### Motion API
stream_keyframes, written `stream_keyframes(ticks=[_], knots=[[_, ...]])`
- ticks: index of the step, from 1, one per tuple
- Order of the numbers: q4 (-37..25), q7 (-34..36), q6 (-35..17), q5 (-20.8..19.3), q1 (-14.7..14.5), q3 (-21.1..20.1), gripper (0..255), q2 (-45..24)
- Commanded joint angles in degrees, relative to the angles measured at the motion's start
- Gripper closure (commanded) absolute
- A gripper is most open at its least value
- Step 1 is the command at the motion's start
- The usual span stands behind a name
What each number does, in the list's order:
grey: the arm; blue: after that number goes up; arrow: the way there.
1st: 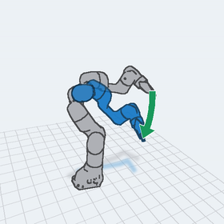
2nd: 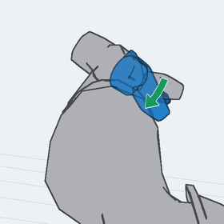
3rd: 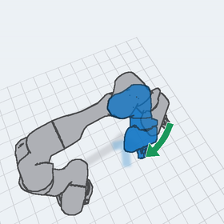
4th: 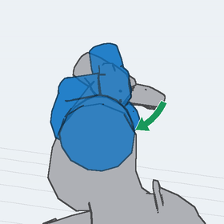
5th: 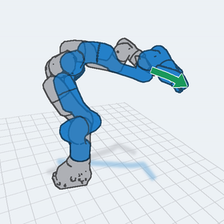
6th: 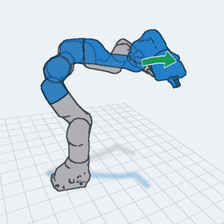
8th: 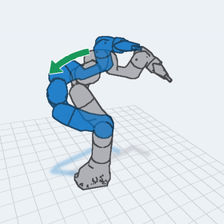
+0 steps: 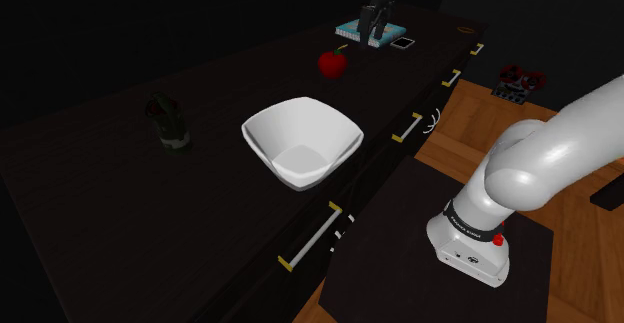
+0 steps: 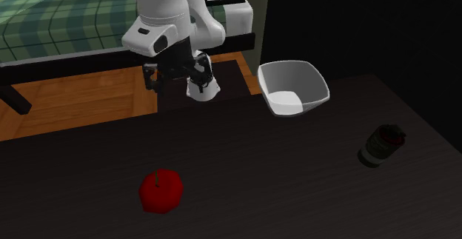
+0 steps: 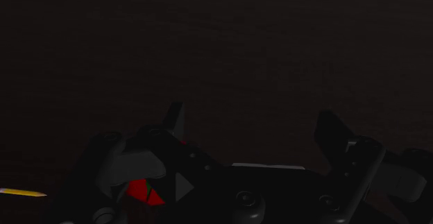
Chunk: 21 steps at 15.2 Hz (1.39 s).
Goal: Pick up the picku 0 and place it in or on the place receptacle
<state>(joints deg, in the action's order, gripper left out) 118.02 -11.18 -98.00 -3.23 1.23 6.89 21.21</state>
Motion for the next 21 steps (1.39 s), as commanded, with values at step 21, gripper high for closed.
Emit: stream_keyframes(ticks=[21], knots=[[-24.45,-8.65,-7.86,6.98,3.81,5.55,0,-33.57]])
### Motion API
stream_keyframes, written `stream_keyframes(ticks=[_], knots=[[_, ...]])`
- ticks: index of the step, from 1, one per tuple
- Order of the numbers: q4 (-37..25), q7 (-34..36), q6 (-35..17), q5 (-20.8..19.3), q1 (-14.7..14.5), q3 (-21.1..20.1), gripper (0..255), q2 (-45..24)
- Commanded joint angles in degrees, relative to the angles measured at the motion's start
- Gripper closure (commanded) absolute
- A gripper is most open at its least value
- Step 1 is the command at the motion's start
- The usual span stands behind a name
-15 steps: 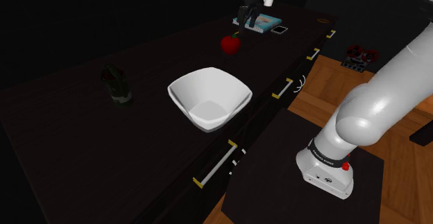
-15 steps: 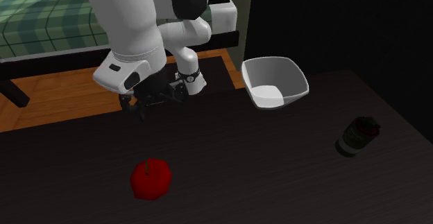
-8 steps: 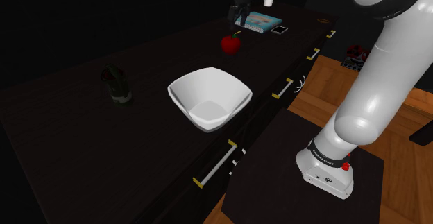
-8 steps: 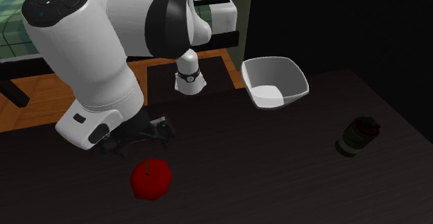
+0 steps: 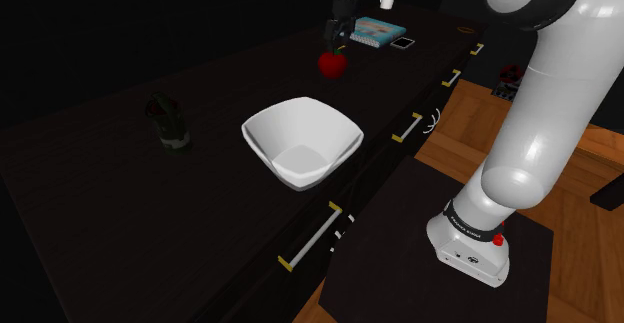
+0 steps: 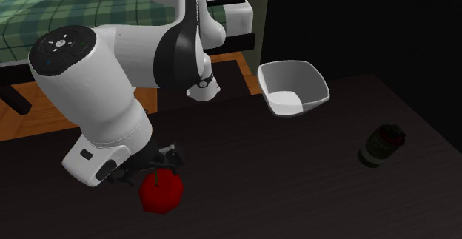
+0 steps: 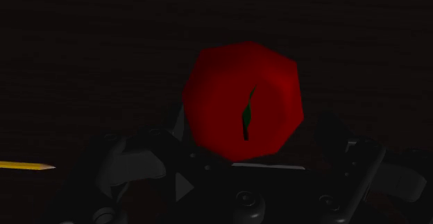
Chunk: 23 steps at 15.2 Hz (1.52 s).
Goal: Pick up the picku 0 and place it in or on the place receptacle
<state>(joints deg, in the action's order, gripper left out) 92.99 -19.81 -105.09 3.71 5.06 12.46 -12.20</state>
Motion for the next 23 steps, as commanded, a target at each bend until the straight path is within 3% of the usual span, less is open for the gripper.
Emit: stream_keyframes(ticks=[1,8,9,18,23], knots=[[0.99,-0.03,-1.2,0.06,-0.02,-0.03,0,-0.19],[0.97,-0.03,-1.19,0.06,-0.02,-0.03,0,-0.2],[0.97,-0.03,-1.19,0.06,-0.02,-0.03,255,-0.2],[0.97,-0.03,-1.2,0.06,-0.02,-0.03,255,-0.21],[-2.63,0.09,2.58,-0.03,0.05,0.03,255,-0.02]])
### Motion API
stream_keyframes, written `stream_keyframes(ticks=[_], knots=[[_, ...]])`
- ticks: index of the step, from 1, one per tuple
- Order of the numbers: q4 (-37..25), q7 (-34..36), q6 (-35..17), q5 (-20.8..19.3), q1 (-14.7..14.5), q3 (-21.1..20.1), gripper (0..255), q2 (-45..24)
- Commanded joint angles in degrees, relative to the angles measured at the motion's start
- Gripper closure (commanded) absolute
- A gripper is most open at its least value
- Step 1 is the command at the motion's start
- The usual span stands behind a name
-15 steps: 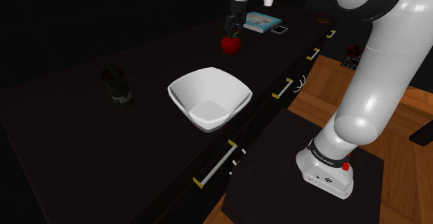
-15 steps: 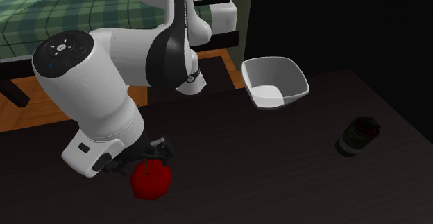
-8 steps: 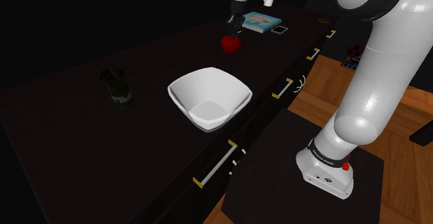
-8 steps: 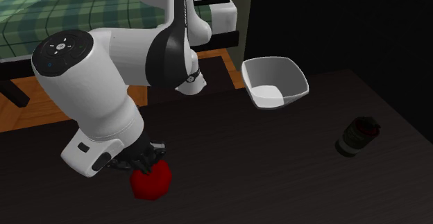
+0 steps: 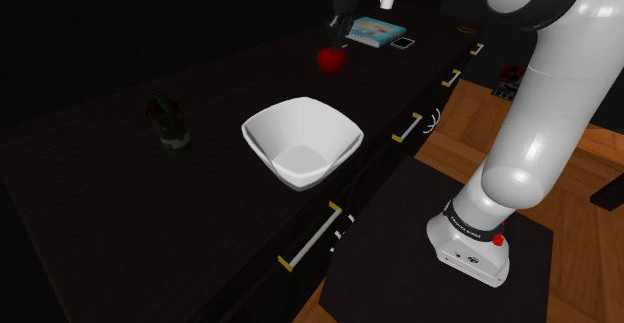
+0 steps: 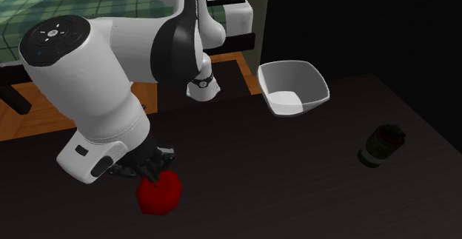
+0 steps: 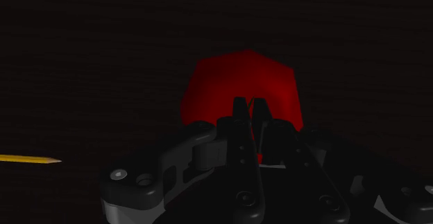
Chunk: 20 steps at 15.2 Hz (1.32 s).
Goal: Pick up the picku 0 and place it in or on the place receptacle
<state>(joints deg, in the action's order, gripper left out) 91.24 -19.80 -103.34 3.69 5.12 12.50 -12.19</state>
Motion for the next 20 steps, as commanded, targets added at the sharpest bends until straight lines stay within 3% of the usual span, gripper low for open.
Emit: stream_keyframes(ticks=[1,20], knots=[[-1.65,0.1,1.61,-0.01,0.01,0.0,255,-0.02],[-21.14,0.13,17.81,0.7,1.0,0.25,255,-3.38]])
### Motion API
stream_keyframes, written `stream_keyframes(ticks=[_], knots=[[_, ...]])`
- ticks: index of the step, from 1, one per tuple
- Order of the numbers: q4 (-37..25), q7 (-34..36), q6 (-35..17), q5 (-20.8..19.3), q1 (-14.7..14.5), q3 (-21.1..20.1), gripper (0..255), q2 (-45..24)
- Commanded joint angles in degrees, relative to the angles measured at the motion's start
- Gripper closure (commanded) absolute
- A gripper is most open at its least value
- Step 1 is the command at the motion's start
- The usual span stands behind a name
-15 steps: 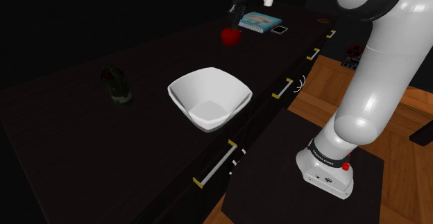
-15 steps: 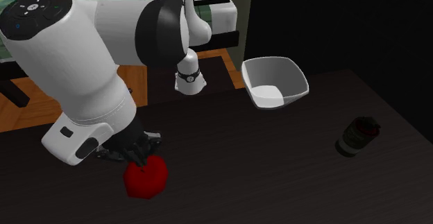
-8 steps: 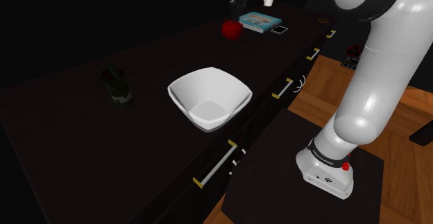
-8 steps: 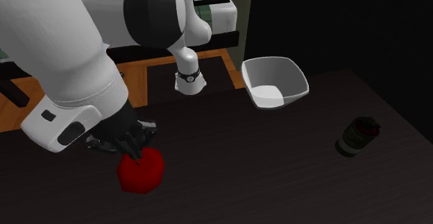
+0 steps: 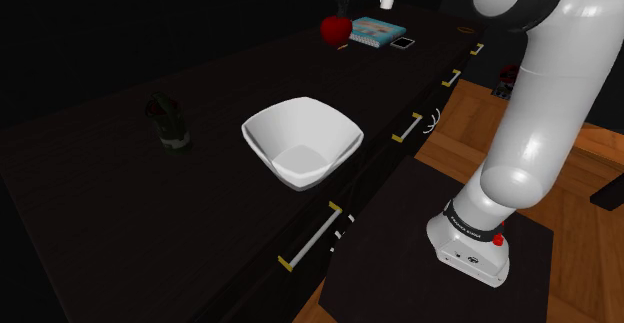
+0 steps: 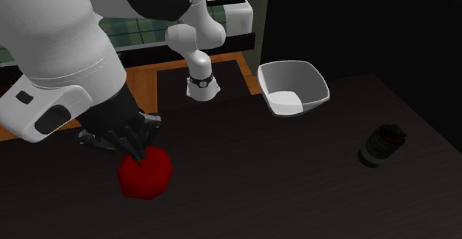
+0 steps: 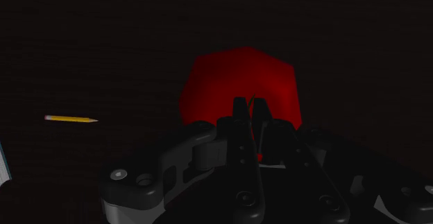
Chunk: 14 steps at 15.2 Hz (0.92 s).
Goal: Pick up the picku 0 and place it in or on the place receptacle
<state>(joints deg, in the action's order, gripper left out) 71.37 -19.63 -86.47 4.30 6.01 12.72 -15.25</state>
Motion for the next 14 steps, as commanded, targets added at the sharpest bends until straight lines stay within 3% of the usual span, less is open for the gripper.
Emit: stream_keyframes(ticks=[1,11,14], knots=[[-2.66,-0.06,1.93,0.19,0.22,0.04,255,-0.73],[-19.56,-0.18,12.77,1.73,1.98,0.12,255,-6.87],[-8.51,3.03,9.34,-0.27,-1.85,-0.62,255,0.97]])
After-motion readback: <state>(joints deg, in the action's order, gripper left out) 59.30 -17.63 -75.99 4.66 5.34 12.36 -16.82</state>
